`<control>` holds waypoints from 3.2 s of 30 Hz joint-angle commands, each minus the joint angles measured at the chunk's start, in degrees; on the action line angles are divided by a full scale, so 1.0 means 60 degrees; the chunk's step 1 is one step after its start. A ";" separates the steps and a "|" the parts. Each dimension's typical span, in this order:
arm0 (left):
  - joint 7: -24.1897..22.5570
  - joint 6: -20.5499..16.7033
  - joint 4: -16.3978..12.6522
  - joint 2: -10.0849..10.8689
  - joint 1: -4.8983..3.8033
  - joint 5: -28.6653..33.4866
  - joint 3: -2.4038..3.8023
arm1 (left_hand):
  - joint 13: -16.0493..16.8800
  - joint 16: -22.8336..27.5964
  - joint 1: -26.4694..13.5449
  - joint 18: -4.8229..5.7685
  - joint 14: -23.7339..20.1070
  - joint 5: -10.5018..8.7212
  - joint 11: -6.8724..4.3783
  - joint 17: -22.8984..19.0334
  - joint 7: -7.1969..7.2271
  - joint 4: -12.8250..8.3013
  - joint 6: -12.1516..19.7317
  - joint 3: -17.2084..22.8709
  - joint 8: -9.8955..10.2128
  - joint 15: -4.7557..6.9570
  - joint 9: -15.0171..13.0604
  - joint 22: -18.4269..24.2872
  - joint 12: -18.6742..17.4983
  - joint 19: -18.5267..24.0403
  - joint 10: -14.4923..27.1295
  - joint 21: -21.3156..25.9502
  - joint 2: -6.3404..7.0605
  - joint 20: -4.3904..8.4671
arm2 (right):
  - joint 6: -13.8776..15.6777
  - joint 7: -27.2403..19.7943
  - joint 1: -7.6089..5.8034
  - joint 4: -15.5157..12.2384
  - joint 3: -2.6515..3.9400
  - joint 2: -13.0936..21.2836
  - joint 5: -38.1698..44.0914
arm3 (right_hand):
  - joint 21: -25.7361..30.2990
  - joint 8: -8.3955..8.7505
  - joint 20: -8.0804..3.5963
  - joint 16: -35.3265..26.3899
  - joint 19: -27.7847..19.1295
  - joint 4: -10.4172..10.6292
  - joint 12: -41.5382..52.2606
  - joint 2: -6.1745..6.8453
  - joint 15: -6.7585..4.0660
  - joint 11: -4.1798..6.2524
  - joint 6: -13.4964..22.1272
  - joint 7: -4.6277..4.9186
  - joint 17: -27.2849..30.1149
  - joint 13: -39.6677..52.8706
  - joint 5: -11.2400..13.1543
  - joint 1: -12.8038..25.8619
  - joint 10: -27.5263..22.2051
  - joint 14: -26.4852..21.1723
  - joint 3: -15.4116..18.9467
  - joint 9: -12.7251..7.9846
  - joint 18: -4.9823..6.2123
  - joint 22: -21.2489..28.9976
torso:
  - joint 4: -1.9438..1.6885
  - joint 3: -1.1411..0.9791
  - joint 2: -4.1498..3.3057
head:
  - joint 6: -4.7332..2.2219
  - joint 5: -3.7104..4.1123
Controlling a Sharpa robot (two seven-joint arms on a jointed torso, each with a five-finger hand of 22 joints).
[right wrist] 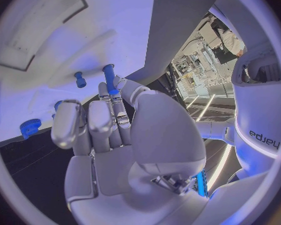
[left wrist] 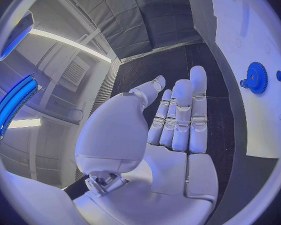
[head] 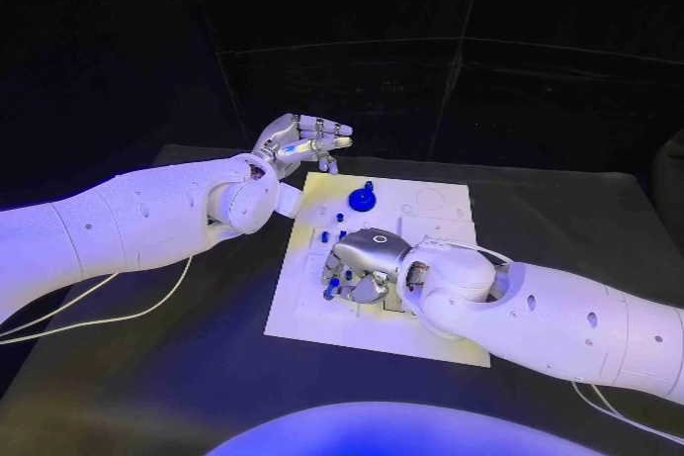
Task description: Assemble the parts on the task board
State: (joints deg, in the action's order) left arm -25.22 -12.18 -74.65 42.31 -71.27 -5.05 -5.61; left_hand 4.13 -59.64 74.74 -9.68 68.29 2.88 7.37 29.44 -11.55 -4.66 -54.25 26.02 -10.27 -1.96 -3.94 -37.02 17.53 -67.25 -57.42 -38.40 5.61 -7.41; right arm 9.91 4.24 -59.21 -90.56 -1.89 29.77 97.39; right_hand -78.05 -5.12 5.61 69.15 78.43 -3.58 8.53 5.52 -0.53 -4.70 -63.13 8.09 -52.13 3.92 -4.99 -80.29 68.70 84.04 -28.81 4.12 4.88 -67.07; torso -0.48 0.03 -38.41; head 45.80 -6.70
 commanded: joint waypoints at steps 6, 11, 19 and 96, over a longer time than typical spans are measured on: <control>-0.0041 0.0108 0.0009 -0.0012 -0.0014 0.0033 0.0009 | 0.0002 -0.0025 -0.0025 -0.0133 -0.0067 0.0041 -0.0006 -0.0009 -0.0016 -0.0007 0.0076 -0.0044 -0.0049 -0.0023 -0.0002 0.0016 0.0060 0.0022 0.0049 0.0060 -0.0062 -0.0037 | -0.0043 0.0141 0.0045 0.0059 -0.0109 -0.0141 0.0715 | -0.0055 0.0026 -0.0023 0.0047 0.0046 -0.0020 0.0008 -0.0027 -0.0026 0.0083 -0.0016 0.0068 -0.0002 0.0011 -0.0068 -0.0053 0.0129 0.0056 -0.0070 -0.0011 -0.0018 -0.0011 | -0.0002 0.0003 0.0001 | -0.0001 -0.0002; -0.0038 0.0109 0.0009 -0.0013 -0.0014 0.0033 0.0009 | 0.0002 -0.0025 -0.0025 -0.0133 -0.0067 0.0041 -0.0006 -0.0009 -0.0016 -0.0007 0.0076 -0.0044 -0.0049 -0.0023 -0.0002 0.0016 0.0060 0.0022 0.0049 0.0060 -0.0062 -0.0037 | -0.0075 0.0153 0.0053 0.0065 -0.0205 -0.0182 0.0804 | -0.0052 0.0028 -0.0022 0.0044 0.0042 -0.0027 0.0002 -0.0016 -0.0025 0.0081 -0.0015 0.0069 0.0006 0.0011 -0.0071 -0.0047 0.0127 0.0054 -0.0068 -0.0012 -0.0016 -0.0003 | -0.0004 0.0011 0.0007 | 0.0007 0.0004; -0.0028 0.0111 0.0005 -0.0006 -0.0014 0.0033 0.0009 | 0.0002 -0.0025 -0.0025 -0.0133 -0.0067 0.0041 -0.0006 -0.0009 -0.0016 -0.0007 0.0076 -0.0044 -0.0049 -0.0023 -0.0002 0.0016 0.0060 0.0022 0.0049 0.0060 -0.0062 -0.0037 | 0.0311 0.0199 0.0057 0.0092 -0.0251 -0.0221 0.0823 | 0.0026 0.0247 0.0069 0.0041 -0.0054 0.0152 -0.0261 0.0415 0.0094 -0.0064 0.0387 0.0200 0.0039 -0.0038 -0.0250 0.0530 -0.0228 0.0025 0.0308 -0.0072 0.0004 0.0131 | -0.0011 0.0009 0.0008 | 0.0004 0.0007; -0.0149 0.0241 -0.0265 0.0341 0.0190 0.0033 -0.0080 | 0.0004 -0.0102 -0.0071 -0.0134 -0.0072 0.0042 -0.0010 -0.0041 -0.0010 0.0049 0.0112 -0.0110 -0.0154 -0.0027 -0.0008 0.0043 0.0200 -0.0001 0.0109 0.0087 -0.0163 -0.0045 | 0.0689 0.4453 0.0311 -0.2253 -0.0253 0.4161 -0.2640 | -0.1201 -0.1817 -0.0389 0.2219 0.1118 0.3124 1.0937 -0.0238 -0.0407 0.0594 0.0870 -0.0393 -0.3230 1.1114 -0.1900 0.1657 0.1876 0.0500 0.6534 0.0608 -0.0434 -0.2104 | 0.0304 0.0055 0.0127 | -0.0219 0.1115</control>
State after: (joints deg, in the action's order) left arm -25.56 -11.69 -76.16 44.32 -70.06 -5.04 -6.14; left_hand 4.13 -60.14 74.20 -9.67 68.08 2.88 7.17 29.24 -11.54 -4.28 -53.84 25.64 -10.89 -2.16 -3.94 -36.84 18.57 -67.26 -57.22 -38.17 5.08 -7.41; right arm 16.75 30.04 -57.49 -104.21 -3.29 54.90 79.93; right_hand -84.92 -15.76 3.58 82.20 83.78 14.88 74.05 4.80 -2.58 -1.23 -57.73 5.91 -71.46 70.53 -16.00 -70.42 79.55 84.05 10.31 7.75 2.62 -74.93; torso 1.47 0.34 -37.64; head 44.43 0.02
